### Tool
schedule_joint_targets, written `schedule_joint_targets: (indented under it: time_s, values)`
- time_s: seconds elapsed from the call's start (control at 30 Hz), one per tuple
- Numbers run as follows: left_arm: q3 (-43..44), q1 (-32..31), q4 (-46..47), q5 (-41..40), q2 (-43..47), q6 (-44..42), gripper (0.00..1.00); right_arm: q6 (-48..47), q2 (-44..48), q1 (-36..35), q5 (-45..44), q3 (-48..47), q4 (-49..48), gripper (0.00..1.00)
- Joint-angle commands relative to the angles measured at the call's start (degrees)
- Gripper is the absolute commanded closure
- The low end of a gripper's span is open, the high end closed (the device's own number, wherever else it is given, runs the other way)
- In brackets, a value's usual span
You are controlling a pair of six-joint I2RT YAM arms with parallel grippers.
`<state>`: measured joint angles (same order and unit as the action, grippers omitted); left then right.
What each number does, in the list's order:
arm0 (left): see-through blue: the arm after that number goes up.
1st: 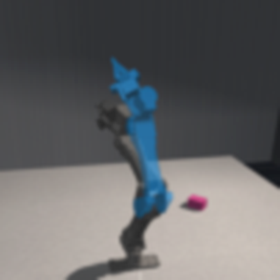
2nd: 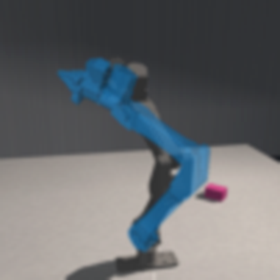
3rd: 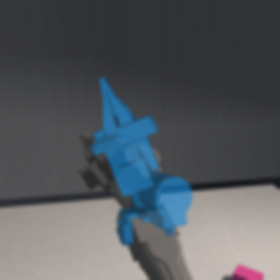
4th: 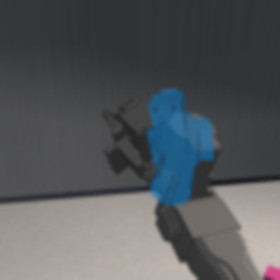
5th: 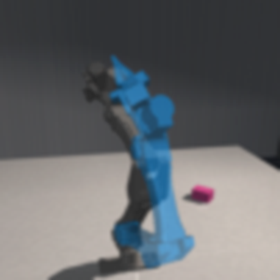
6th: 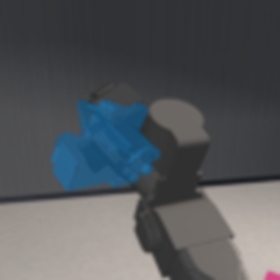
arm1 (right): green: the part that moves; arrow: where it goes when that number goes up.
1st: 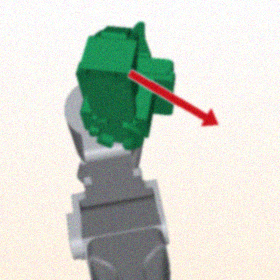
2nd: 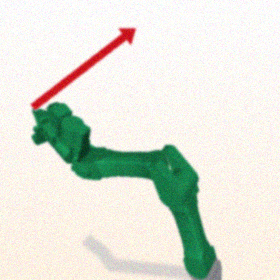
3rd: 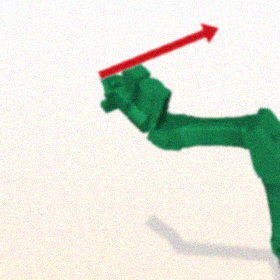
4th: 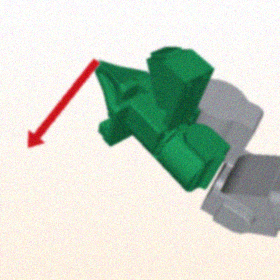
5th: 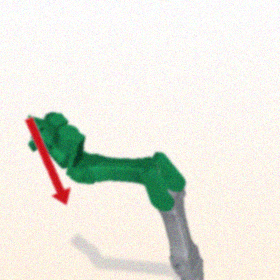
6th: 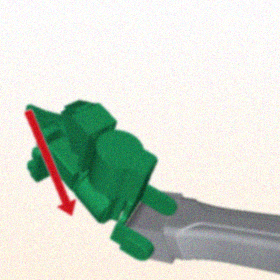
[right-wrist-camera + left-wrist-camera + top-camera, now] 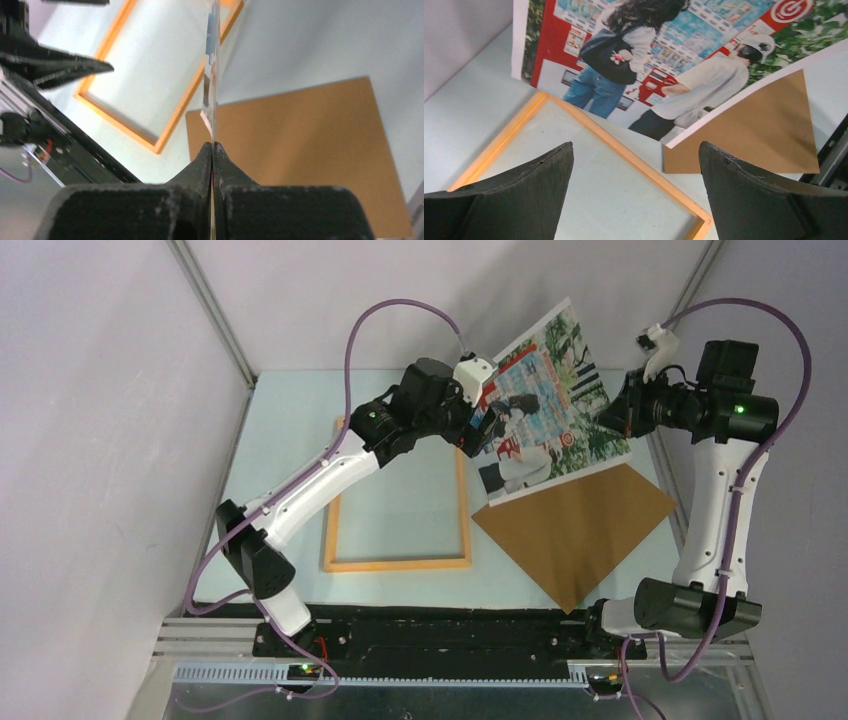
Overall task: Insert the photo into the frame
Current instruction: Turn over the photo from the photo frame.
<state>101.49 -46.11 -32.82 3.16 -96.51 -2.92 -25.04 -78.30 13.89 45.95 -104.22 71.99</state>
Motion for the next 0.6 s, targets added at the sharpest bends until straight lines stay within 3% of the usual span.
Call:
schedule_joint_targets:
  time_s: [0.0, 0.3, 0.57]
  values:
    - [4.9, -2.4, 0.4, -6.0, 2.8, 1.0, 0.00, 17.8, -2.6, -0.1, -1.3, -4.9, -8.1, 1.00]
    - [9.1, -12.4, 0.2, -20.9, -0.3, -6.9, 0.00, 40.9, -5.4, 1.0, 6.4, -3.4, -21.6, 1.00]
    - [13.7, -17.3, 0.4, -24.2, -6.1, -11.1, 0.00, 57.1, -2.1, 1.9, 10.3, 4.1, -34.1, 1.00]
